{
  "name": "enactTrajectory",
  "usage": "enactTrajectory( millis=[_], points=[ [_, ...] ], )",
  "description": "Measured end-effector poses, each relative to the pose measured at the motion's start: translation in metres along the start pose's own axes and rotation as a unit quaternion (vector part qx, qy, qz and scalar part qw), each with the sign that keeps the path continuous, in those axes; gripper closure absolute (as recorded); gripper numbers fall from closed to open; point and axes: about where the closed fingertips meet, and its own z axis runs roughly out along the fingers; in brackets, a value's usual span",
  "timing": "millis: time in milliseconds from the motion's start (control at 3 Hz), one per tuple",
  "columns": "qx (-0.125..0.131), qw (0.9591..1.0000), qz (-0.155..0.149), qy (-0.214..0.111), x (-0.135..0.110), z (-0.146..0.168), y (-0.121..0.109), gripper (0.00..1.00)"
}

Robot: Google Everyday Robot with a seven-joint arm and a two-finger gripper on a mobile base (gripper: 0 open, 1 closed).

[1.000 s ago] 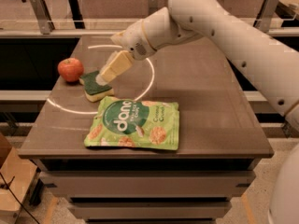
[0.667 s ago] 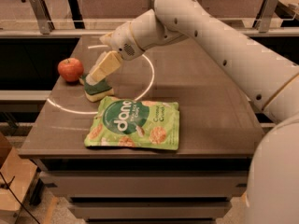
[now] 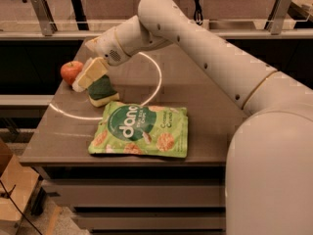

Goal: Pick apple

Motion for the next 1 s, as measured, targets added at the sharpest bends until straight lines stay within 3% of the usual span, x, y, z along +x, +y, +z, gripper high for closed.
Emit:
enactTrajectory(
  millis=[1000],
  points=[
    [-0.026,0.9996,0.008,-0.003,0.002,0.057,-0.011,0.00]
  ],
)
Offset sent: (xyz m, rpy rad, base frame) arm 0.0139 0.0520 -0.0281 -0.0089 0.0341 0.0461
